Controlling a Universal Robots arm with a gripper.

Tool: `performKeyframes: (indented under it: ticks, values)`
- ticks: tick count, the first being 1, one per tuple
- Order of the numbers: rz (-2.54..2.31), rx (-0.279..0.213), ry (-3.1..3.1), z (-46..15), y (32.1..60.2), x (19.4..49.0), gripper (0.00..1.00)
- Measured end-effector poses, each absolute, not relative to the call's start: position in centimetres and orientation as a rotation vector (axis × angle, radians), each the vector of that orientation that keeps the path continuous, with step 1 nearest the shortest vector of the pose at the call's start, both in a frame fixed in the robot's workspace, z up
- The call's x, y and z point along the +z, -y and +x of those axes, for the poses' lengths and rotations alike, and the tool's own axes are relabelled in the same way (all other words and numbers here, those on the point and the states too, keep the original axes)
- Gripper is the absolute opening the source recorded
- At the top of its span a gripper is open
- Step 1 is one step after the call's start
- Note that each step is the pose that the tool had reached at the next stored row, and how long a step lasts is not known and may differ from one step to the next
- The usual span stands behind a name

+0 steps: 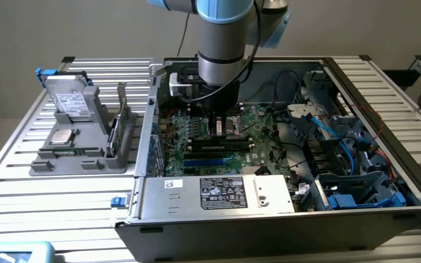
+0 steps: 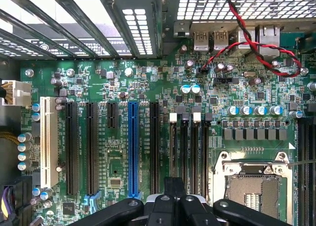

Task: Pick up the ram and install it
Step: 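Press down the ram until it locks into place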

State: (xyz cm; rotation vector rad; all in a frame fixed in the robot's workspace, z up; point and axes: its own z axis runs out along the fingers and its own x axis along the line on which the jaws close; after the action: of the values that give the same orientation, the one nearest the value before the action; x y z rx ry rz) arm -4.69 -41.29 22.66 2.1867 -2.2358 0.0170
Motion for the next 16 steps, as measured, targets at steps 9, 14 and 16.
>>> performKeyframes:
  ticks: [9,14,16]
  values:
    - [2.186,0.018,2.235,-4.69,41.28,22.58,0.11]
    - [2.186,0.018,2.235,-4.69,41.28,22.56,0.11]
    - [2.186,0.018,2.236,-4.69,41.28,22.56,0.11]
